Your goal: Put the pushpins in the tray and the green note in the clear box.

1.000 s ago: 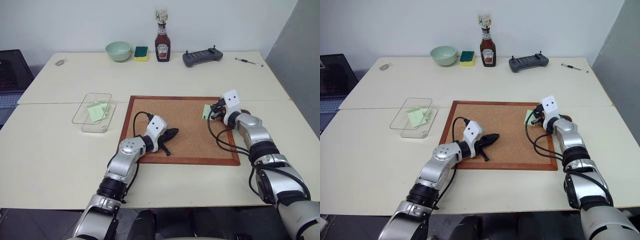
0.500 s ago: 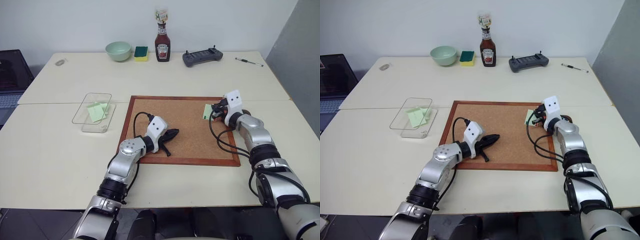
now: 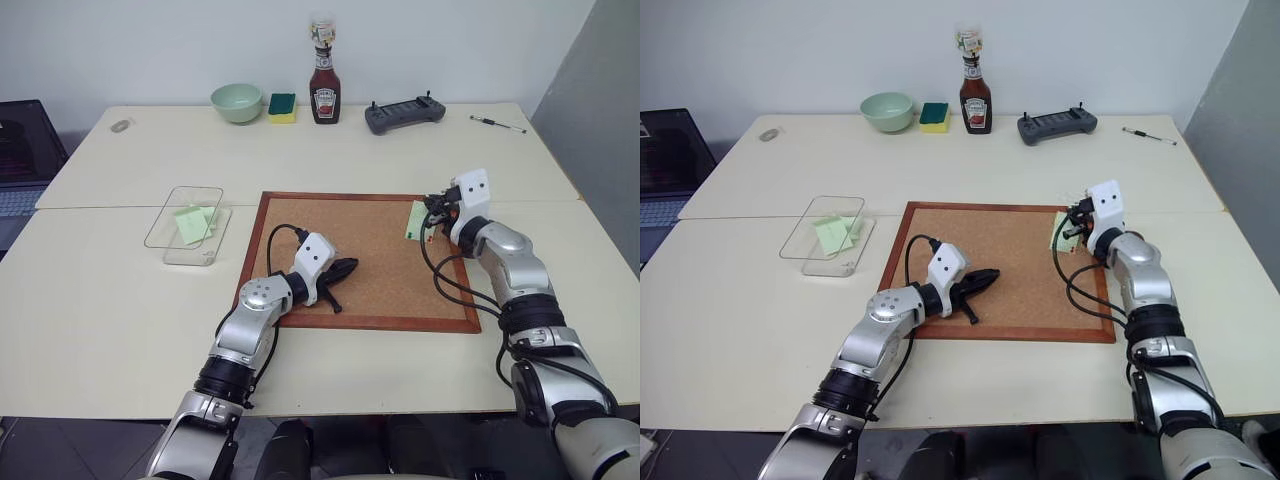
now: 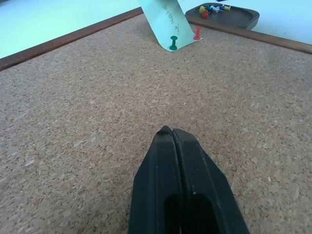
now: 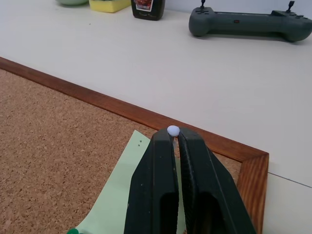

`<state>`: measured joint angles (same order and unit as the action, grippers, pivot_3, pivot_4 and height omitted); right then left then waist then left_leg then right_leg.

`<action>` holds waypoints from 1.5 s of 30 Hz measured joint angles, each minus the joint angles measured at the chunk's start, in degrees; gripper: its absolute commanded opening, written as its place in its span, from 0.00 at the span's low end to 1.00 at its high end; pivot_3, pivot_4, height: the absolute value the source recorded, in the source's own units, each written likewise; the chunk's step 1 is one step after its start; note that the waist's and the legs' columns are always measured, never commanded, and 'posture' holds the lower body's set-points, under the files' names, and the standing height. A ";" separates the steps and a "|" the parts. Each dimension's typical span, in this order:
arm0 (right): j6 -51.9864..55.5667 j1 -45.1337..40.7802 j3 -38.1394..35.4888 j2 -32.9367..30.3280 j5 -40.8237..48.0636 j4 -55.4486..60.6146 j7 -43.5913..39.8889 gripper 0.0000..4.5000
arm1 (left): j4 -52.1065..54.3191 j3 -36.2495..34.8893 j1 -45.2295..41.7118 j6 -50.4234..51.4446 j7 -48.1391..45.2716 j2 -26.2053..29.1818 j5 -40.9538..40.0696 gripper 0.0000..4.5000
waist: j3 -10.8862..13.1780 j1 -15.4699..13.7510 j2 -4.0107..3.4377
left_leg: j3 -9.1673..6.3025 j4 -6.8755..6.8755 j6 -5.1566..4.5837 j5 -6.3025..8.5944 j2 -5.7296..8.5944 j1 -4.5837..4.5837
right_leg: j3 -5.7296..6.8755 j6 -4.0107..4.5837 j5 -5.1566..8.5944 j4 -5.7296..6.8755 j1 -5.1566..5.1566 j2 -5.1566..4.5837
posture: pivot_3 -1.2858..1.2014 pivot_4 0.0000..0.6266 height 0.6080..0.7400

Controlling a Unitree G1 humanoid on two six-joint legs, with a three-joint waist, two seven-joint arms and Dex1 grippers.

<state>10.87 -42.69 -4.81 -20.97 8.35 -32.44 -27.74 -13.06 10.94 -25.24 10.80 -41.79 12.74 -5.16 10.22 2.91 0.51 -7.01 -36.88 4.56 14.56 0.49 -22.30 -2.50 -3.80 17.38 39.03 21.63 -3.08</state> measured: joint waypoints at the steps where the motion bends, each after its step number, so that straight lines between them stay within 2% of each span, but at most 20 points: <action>1: 0.55 0.33 -0.62 -0.73 0.14 1.38 0.12 0.01 | 0.00 0.01 0.00 -0.02 0.00 -0.05 0.05 0.00 | 0.00 -0.05 0.00 | 0.00 0.00 0.00 0.00 0.00 -0.01 | 0.00 0.00 0.00 0.00 0.00 0.00 | 0.52 0.24 1.00; 5: 2.42 3.79 -2.91 -4.67 0.79 7.95 0.10 0.01 | -0.01 0.10 0.02 -0.15 -0.01 -0.10 0.28 0.00 | -0.01 -0.18 -0.01 | -0.01 0.02 0.00 0.00 0.00 -0.02 | 0.01 0.00 0.00 -0.02 0.00 0.00 | 0.52 0.24 1.00; 14: 5.14 18.92 -1.97 -14.54 -2.20 19.40 -3.89 0.01 | -0.62 0.14 0.02 -0.98 -0.13 -0.25 0.79 0.00 | -0.06 -0.31 -0.11 | 0.08 0.03 -0.01 0.01 -0.01 0.25 | -0.05 -0.02 0.01 -0.05 -0.23 0.00 | 0.52 0.24 1.00; 23: 5.48 18.96 1.49 -15.03 -6.60 18.75 -2.10 0.01 | -1.05 0.58 -0.19 -1.44 -0.29 -0.62 1.11 0.00 | -0.07 -0.35 -0.11 | 0.08 0.03 -0.01 0.01 0.00 0.34 | -0.06 -0.03 0.02 -0.08 -0.33 0.00 | 0.52 0.24 1.00; 25: 5.51 18.88 1.66 -15.03 -7.39 18.01 -1.77 0.12 | -1.06 0.72 -0.23 -1.45 -0.29 -0.62 1.15 0.00 | -0.07 -0.54 -0.11 | 0.08 0.03 -0.01 0.01 0.00 0.34 | -0.06 -0.03 0.02 -0.09 -0.32 0.00 | 0.52 0.24 1.00; 27: 5.64 18.59 1.65 -15.03 -7.71 16.92 -1.06 0.18 | -1.06 0.91 -0.22 -1.44 -0.29 -0.58 1.16 0.00 | -0.07 -0.64 -0.11 | 0.09 0.03 -0.01 0.01 0.00 0.33 | -0.07 -0.02 0.02 -0.09 -0.32 0.00 | 0.52 0.24 1.00; 38: 8.29 17.31 -0.14 -14.65 -5.97 16.99 -0.05 0.69 | -1.04 0.99 -0.16 -1.50 -0.26 -0.49 1.16 0.00 | -0.07 -1.00 -0.11 | 0.09 0.05 -0.01 0.01 0.00 0.33 | -0.07 -0.02 0.02 -0.10 -0.32 0.00 | 0.52 0.24 1.00; 45: 15.03 19.36 -2.78 -13.75 2.65 26.97 -6.33 0.69 | -1.07 1.14 -0.17 -1.60 -0.31 -0.53 1.16 0.00 | -0.07 -1.02 -0.11 | 0.05 0.05 -0.02 0.01 0.00 0.33 | -0.03 -0.03 0.02 -0.12 -0.35 0.00 | 0.52 0.24 1.00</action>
<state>25.90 -23.33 -7.59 -34.72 11.00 -5.48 -34.07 -14.13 12.08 -25.41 9.21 -42.09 12.22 -4.01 10.15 1.88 0.40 -6.96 -36.82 4.55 14.57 0.49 -21.97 -2.53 -3.83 17.39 38.91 21.29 -3.08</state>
